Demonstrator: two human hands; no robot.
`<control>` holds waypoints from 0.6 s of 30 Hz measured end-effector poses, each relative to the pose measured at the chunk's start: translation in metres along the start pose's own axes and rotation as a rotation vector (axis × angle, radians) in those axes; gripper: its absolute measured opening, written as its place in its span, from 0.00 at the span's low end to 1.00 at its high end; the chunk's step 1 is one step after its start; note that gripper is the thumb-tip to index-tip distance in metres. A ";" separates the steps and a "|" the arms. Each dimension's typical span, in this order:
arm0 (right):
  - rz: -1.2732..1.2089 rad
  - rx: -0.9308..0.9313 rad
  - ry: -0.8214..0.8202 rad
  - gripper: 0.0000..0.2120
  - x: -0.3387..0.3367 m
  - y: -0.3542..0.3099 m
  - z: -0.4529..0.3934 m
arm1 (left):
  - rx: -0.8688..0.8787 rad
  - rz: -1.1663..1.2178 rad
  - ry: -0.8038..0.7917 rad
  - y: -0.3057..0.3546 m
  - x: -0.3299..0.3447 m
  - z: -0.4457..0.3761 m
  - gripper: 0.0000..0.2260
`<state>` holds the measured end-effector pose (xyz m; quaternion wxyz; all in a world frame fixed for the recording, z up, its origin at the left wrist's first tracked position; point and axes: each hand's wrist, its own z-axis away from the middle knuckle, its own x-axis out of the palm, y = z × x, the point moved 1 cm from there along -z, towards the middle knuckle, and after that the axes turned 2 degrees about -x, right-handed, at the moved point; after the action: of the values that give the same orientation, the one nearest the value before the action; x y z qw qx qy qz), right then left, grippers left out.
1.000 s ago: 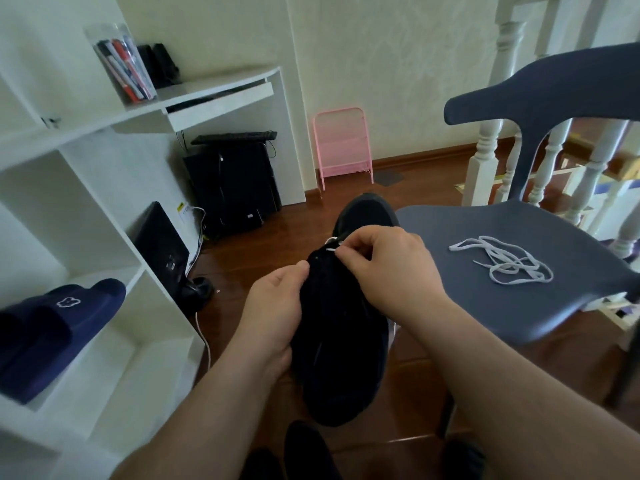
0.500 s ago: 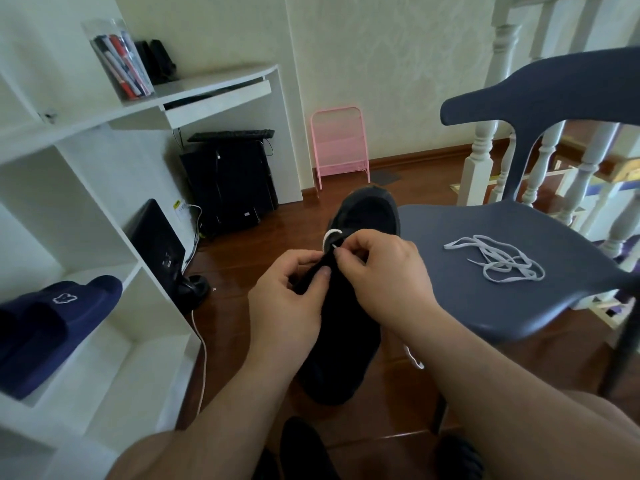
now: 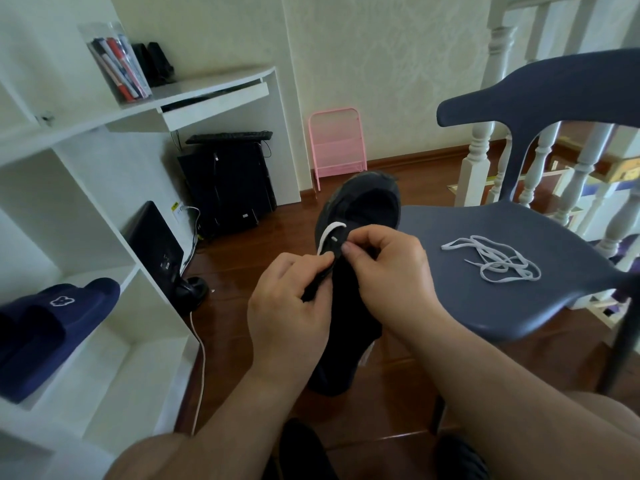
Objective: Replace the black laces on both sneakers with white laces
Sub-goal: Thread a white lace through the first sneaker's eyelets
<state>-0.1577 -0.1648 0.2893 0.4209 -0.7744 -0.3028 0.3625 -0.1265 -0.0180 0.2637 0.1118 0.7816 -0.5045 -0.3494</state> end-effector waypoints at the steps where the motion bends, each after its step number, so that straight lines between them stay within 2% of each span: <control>1: -0.055 0.041 -0.017 0.11 0.001 0.000 0.002 | -0.015 0.007 -0.004 0.000 0.001 0.001 0.08; 5: -0.125 0.123 0.054 0.10 0.000 0.000 0.005 | -0.015 -0.001 -0.009 0.003 0.005 0.002 0.08; 7: -0.118 0.077 0.100 0.12 -0.004 -0.004 0.007 | -0.027 0.039 -0.009 0.007 0.007 0.002 0.08; 9: -0.024 -0.045 0.126 0.13 -0.008 -0.008 0.006 | -0.083 0.089 -0.030 0.012 0.007 0.003 0.09; 11: 0.153 -0.172 -0.003 0.14 -0.011 -0.007 0.001 | -0.230 0.181 -0.059 0.013 0.007 0.003 0.09; 13: 0.298 -0.160 -0.287 0.27 -0.009 -0.006 -0.001 | -0.466 0.337 -0.032 0.006 0.006 -0.003 0.11; 14: 0.340 -0.153 -0.373 0.32 -0.009 -0.003 0.000 | -0.579 0.408 0.000 0.001 0.006 -0.005 0.12; 15: 0.372 -0.189 -0.362 0.33 -0.009 0.000 0.000 | -0.669 0.467 0.034 -0.004 0.006 -0.008 0.13; 16: 0.392 -0.249 -0.282 0.32 -0.008 0.003 0.003 | -0.739 0.514 0.067 -0.008 0.006 -0.009 0.13; 18: 0.450 -0.312 -0.096 0.25 -0.006 0.008 0.008 | -0.823 0.590 0.139 -0.011 0.006 -0.011 0.12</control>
<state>-0.1664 -0.1697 0.2815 0.1906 -0.8596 -0.1952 0.4321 -0.1099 -0.0200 0.2637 0.5377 0.5183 -0.5157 -0.4198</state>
